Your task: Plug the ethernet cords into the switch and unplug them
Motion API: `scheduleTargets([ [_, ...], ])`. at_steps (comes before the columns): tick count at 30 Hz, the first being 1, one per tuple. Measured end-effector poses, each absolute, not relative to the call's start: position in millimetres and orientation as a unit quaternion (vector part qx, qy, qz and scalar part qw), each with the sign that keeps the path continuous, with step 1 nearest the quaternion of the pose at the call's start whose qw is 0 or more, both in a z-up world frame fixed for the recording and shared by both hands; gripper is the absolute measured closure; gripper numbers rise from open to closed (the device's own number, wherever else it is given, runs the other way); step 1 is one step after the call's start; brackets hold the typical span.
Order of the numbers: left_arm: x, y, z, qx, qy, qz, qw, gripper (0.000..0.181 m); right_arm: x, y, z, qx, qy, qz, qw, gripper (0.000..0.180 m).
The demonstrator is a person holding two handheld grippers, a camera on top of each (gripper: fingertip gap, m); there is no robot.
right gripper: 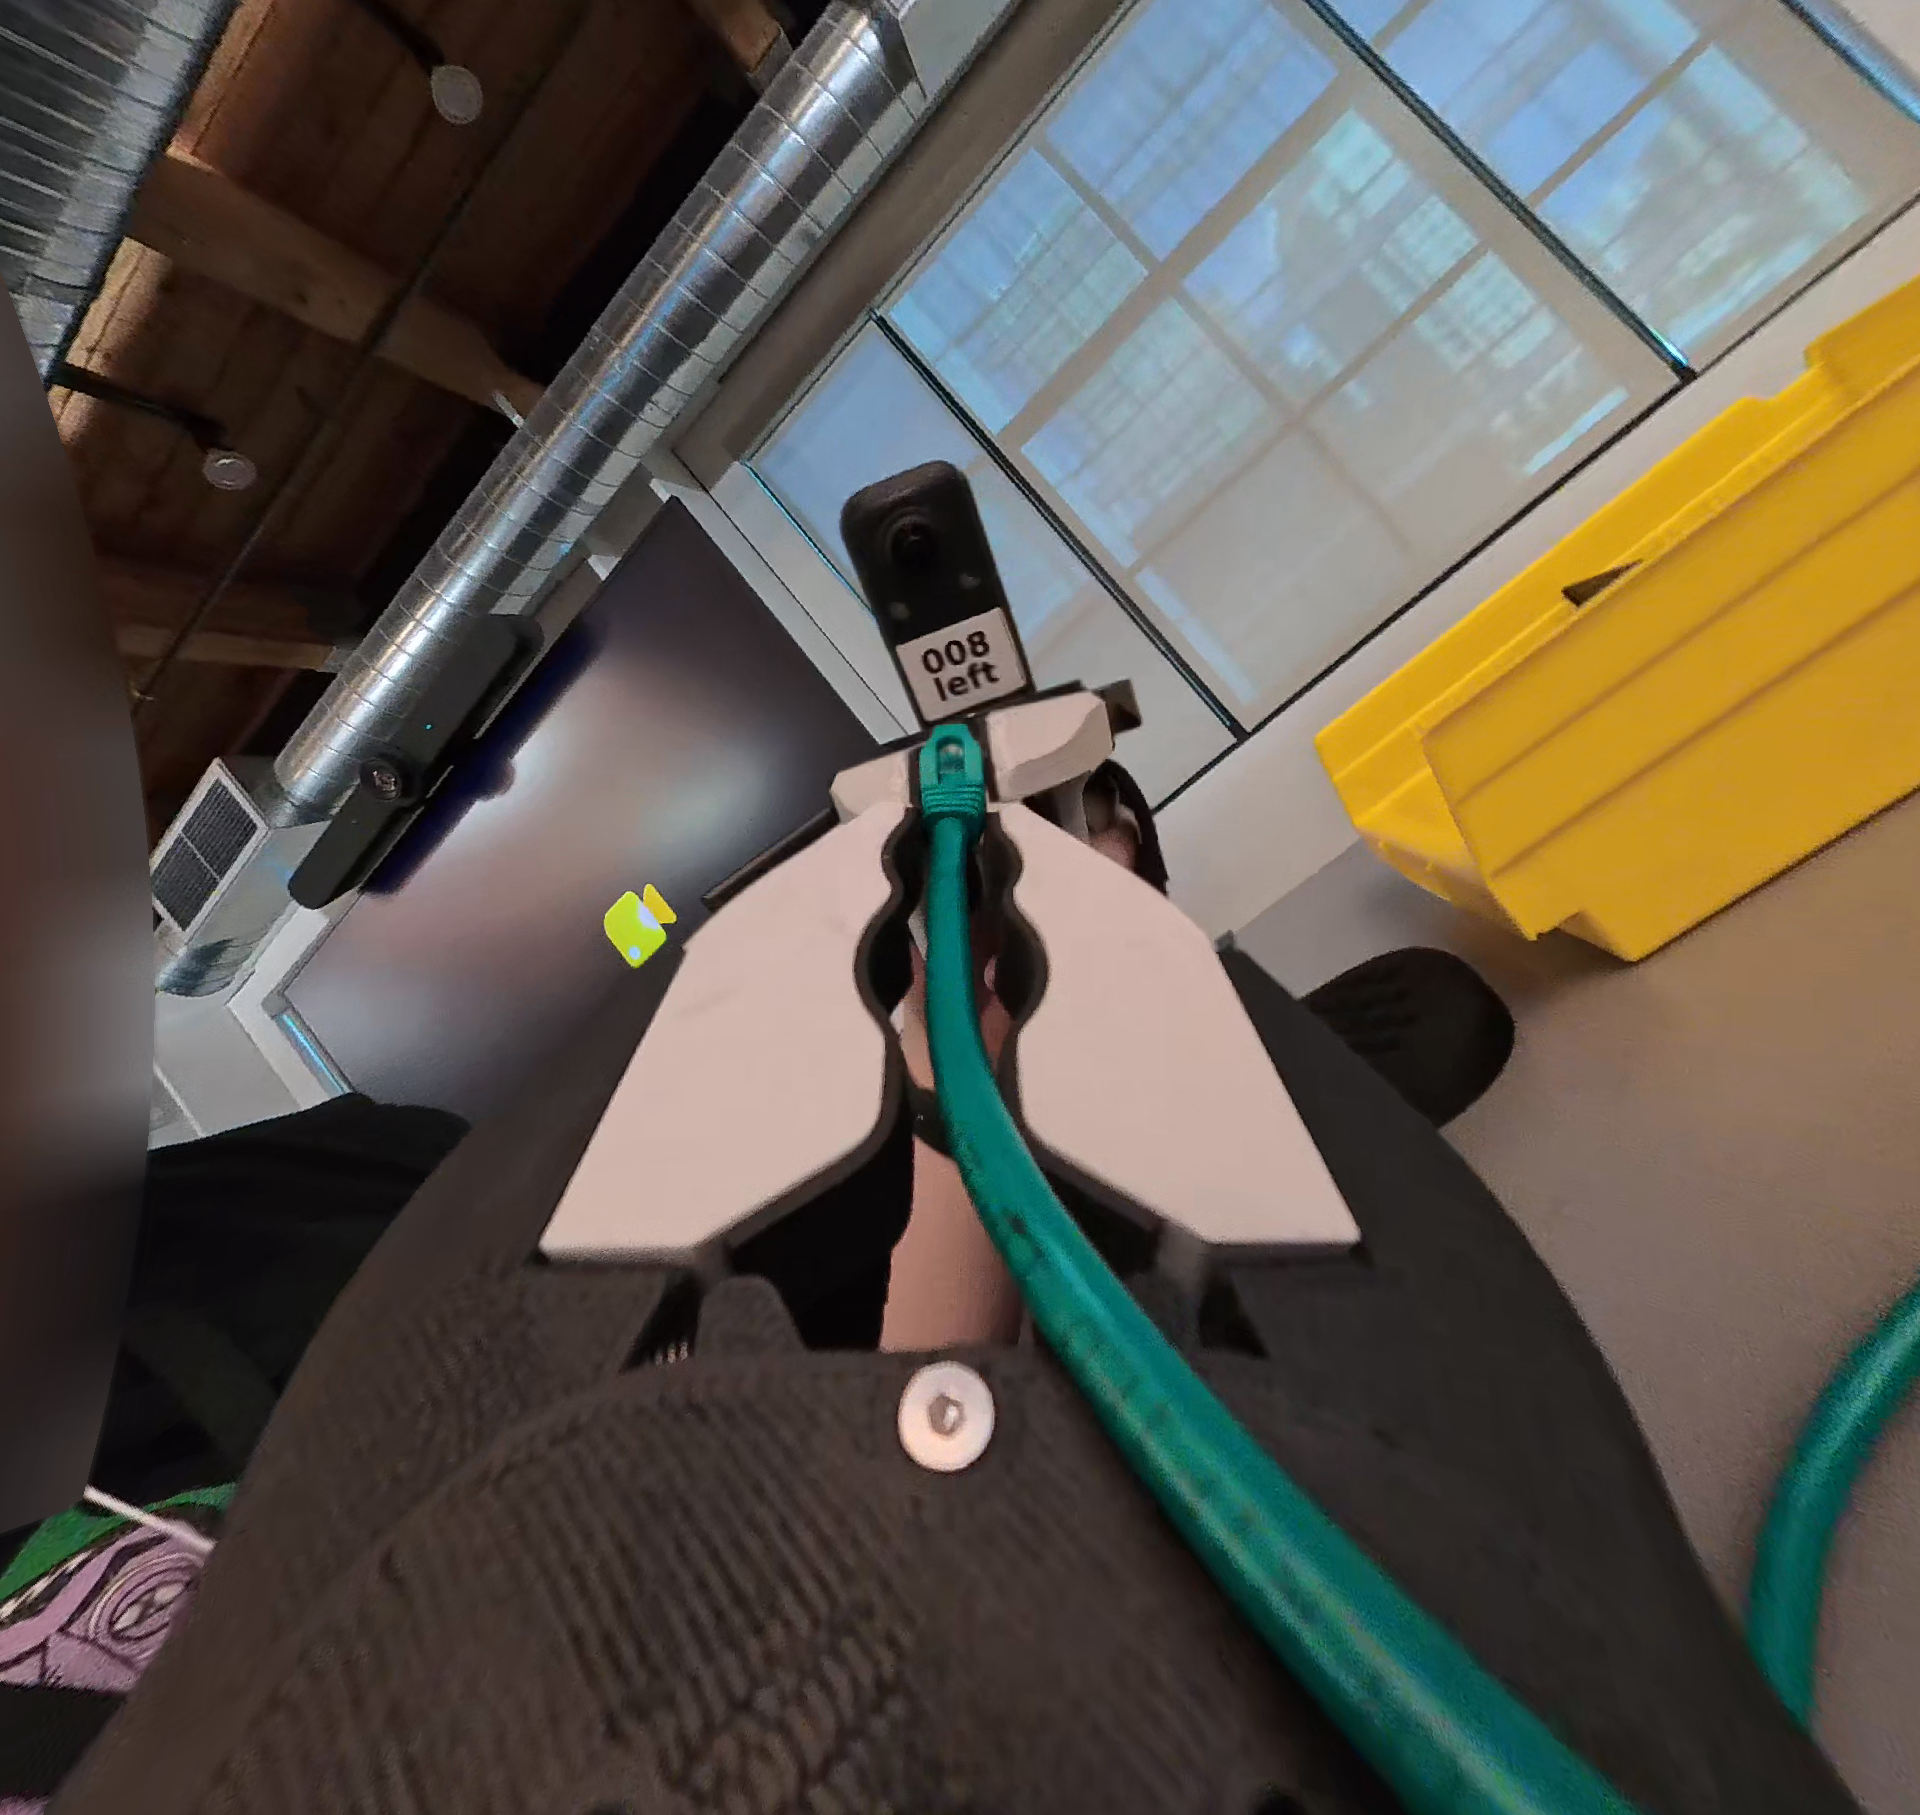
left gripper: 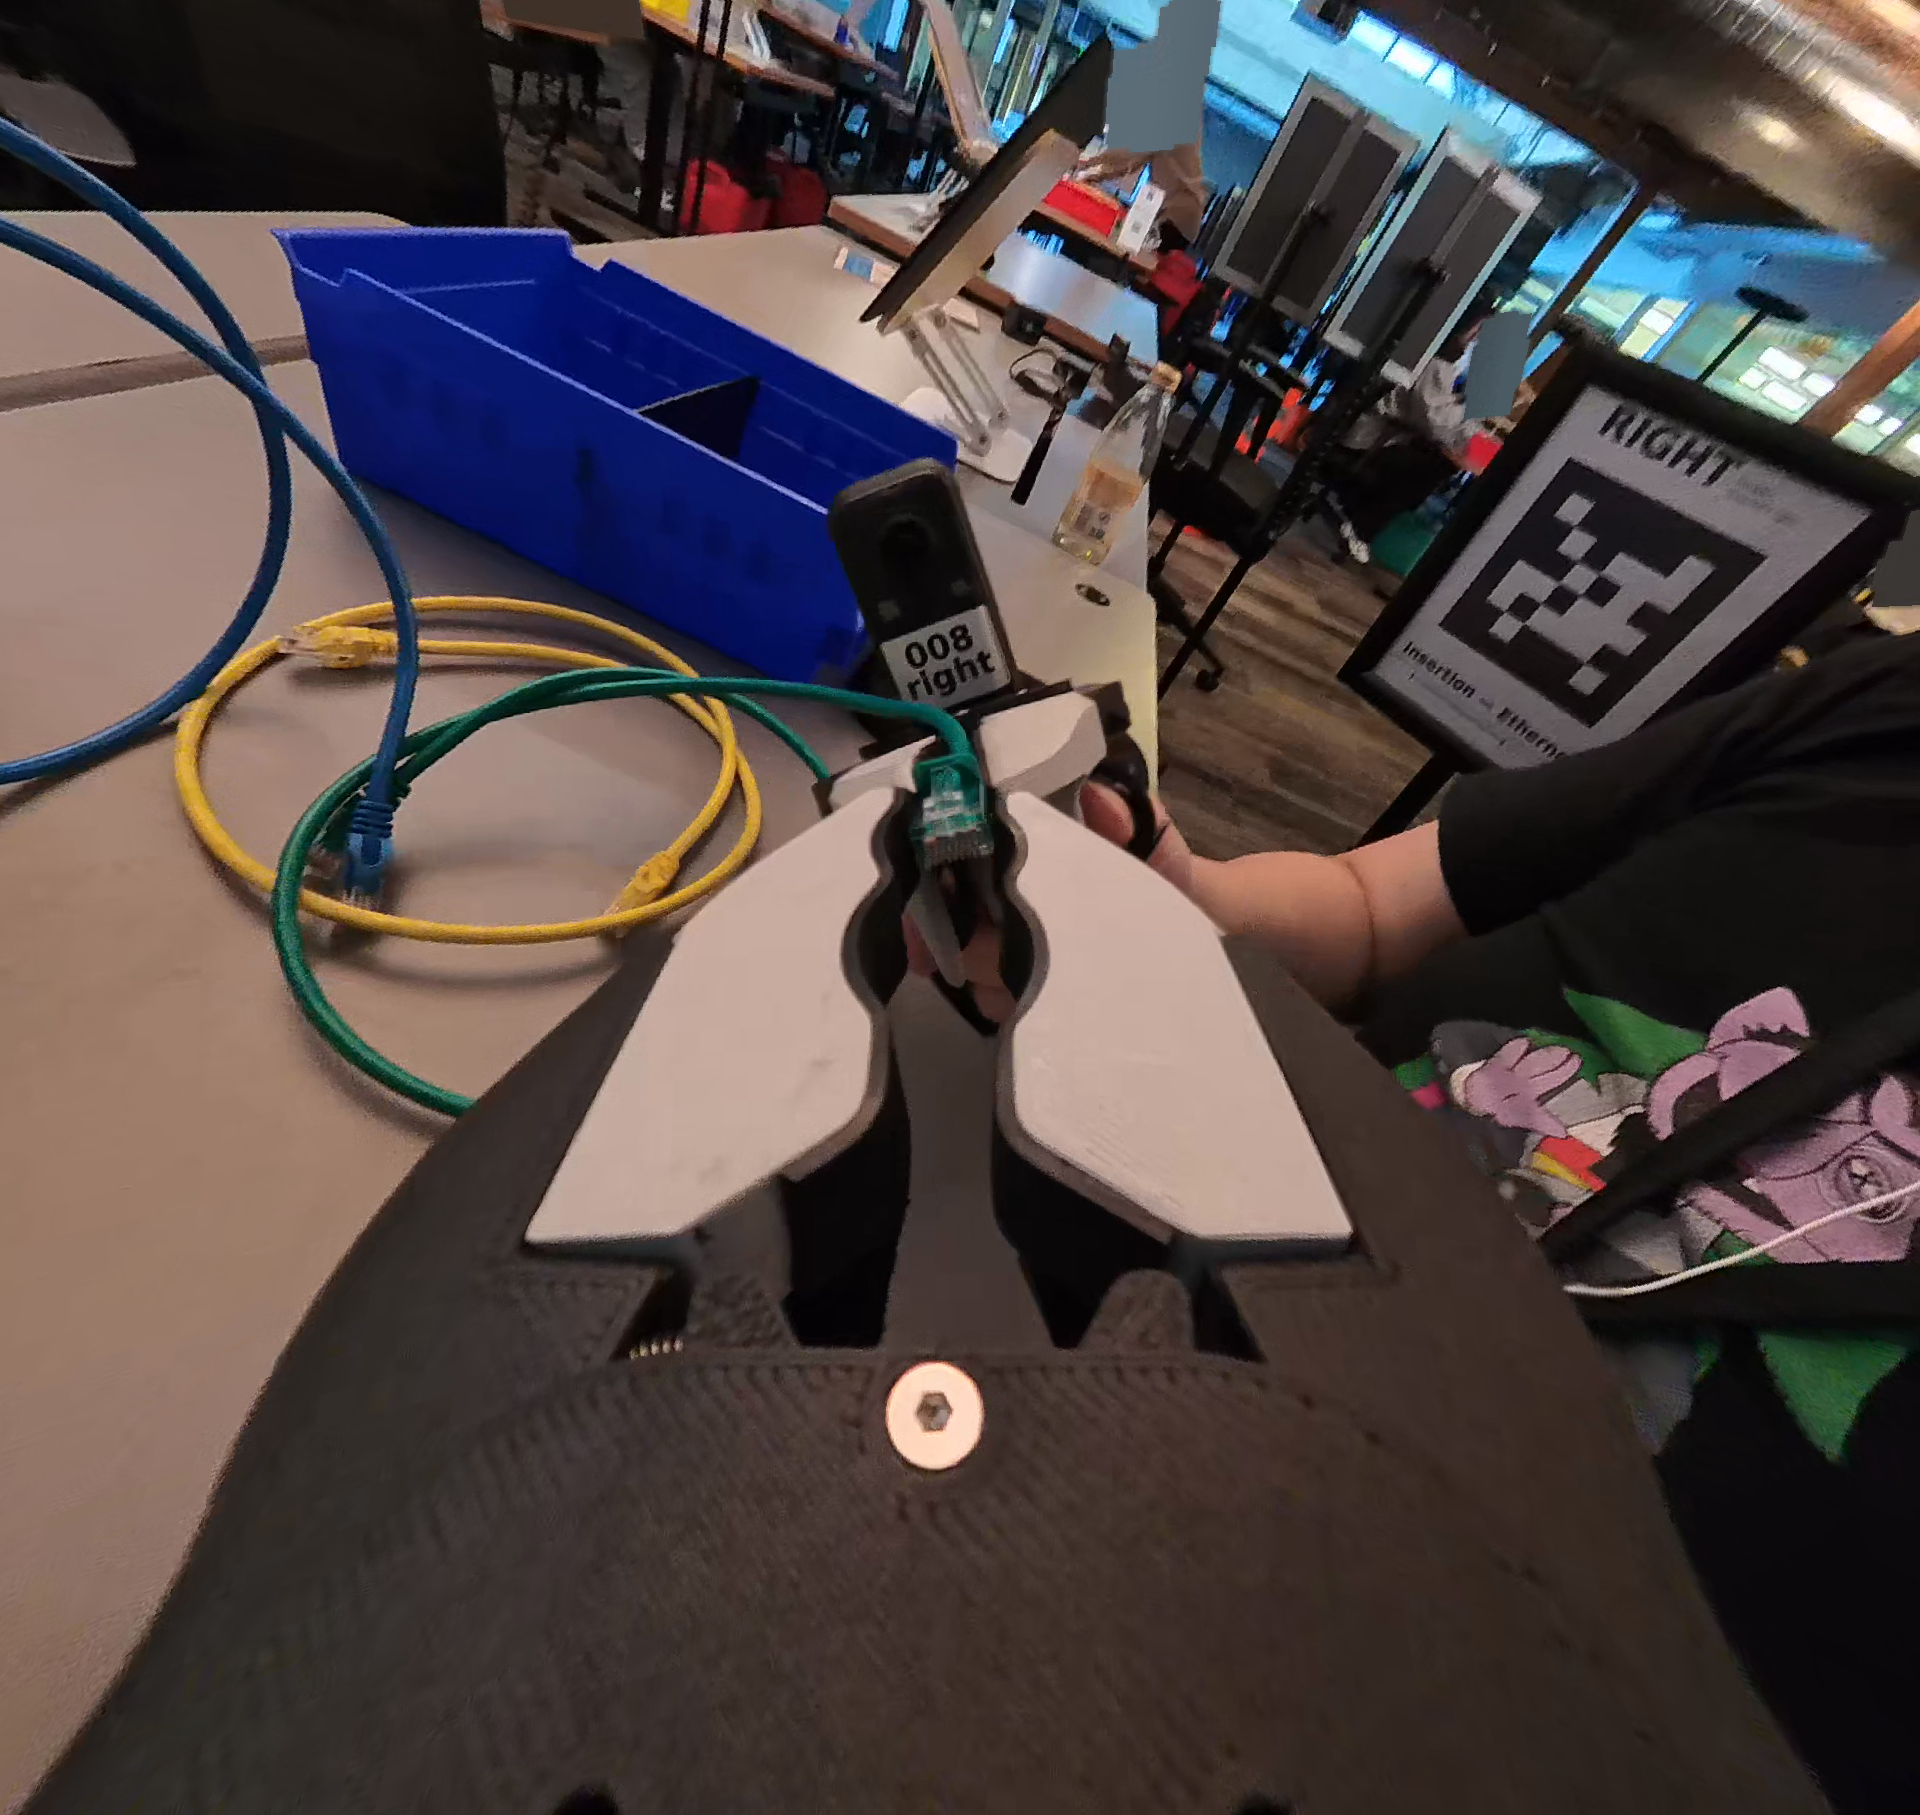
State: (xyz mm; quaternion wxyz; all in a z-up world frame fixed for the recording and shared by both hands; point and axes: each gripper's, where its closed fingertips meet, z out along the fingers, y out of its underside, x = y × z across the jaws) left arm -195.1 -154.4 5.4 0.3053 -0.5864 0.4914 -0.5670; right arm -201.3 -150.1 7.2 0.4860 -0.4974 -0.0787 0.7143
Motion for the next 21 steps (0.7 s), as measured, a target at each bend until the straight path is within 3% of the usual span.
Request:
scheduleTargets([
  [1, -196.2, -153.7, 3.7, -0.586, 0.502, -0.552, 0.315, 0.168, -200.6, -150.3, 6.1, -0.499, -0.078, 0.716, 0.482, 0.169],
  [3, -200.3, -143.1, 1.6, -0.597, 0.510, -0.499, 0.366, 0.135, -195.7, -151.4, 7.7, -0.492, -0.074, 0.724, 0.477, 0.169],
  [4, -203.0, -139.6, 0.8, -0.597, 0.518, -0.471, 0.391, 0.134, -193.4, -150.8, 6.9, -0.495, -0.070, 0.725, 0.474, 0.169],
  [7, -202.5, -137.4, 0.2, -0.572, 0.551, -0.411, 0.448, 0.136, -193.5, -152.3, 0.8, -0.517, -0.080, 0.722, 0.453, 0.169],
  [9, -196.6, -149.9, -7.7, -0.543, 0.600, -0.390, 0.439, 0.139, -195.9, -155.2, -1.9, -0.527, -0.089, 0.721, 0.440, 0.169],
  [13, -188.0, -157.8, -20.4, -0.517, 0.651, -0.346, 0.435, 0.166, -199.8, -160.9, -6.1, -0.533, -0.096, 0.726, 0.423, 0.169],
  [21, -185.9, -165.1, -25.0, -0.506, 0.661, -0.357, 0.425, 0.173, -196.9, -166.2, -8.2, -0.526, -0.114, 0.728, 0.425, 0.168],
])
